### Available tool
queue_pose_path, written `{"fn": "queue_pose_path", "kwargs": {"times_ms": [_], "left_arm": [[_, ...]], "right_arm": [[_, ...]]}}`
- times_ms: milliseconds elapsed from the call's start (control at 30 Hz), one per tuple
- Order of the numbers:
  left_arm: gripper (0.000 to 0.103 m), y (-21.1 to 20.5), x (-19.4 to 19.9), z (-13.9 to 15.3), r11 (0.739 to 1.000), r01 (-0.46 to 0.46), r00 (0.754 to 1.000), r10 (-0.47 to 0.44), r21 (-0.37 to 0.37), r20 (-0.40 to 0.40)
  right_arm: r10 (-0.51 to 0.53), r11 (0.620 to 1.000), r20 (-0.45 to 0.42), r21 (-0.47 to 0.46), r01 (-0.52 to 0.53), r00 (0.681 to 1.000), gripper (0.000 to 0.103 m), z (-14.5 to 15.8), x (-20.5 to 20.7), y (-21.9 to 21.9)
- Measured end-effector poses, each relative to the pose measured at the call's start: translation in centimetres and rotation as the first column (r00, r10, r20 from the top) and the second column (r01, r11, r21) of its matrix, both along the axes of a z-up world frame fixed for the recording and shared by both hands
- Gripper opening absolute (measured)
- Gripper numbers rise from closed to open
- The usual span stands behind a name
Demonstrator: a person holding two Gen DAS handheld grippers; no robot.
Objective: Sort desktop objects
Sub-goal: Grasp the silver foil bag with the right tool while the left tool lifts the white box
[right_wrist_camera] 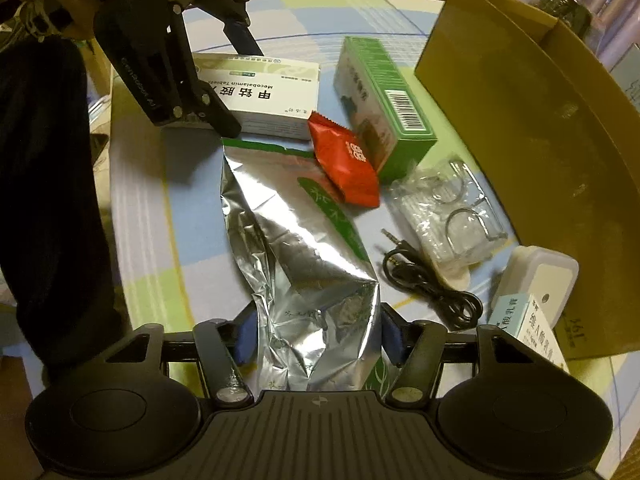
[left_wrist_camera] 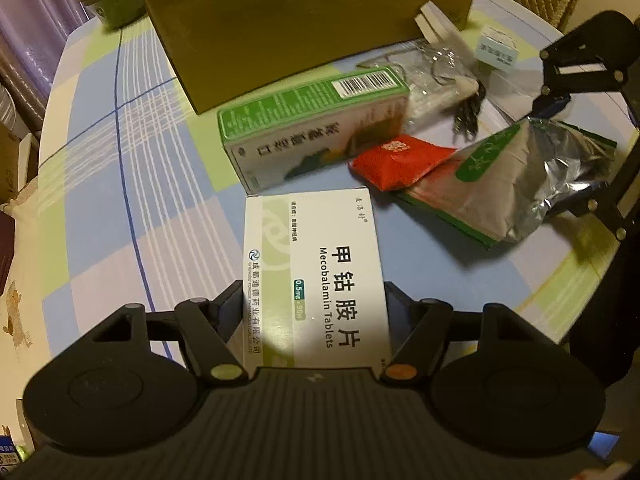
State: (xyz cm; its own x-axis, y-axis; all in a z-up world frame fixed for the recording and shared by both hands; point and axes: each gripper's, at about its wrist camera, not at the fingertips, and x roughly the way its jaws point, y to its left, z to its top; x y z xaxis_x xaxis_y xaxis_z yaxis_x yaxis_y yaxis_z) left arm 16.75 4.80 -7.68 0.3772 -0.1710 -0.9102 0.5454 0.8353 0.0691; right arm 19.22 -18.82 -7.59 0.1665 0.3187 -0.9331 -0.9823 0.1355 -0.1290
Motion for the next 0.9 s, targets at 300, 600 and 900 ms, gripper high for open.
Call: {"fn": "queue_pose_path", "kwargs": {"times_ms": [300, 600, 900], "left_arm": [[0.073, -0.3, 0.5, -0.4, 1.0, -0.02, 1.0, 0.021, -0.014, 0.012], [0.068, -0.3, 0.2, -0.4, 0.999, -0.037, 0.999, 0.037, -0.018, 0.007], [0.067, -0.5, -0.8, 1.2, 0.999, -0.048, 0.998, 0.048, -0.01, 0.042]], "right_arm": [[0.025, 0.999, -0.001, 0.022, -0.025, 1.0, 0.071, -0.6, 0.0, 1.4], [-0.043, 0.999, -0.063, 0.027, 0.045, 0.997, 0.068, -1.0, 1.0, 1.2], [-0.068, 0.995, -0.031, 0.076, 0.071, 0.997, 0.048, 0.2, 0.0, 0.4]]}}
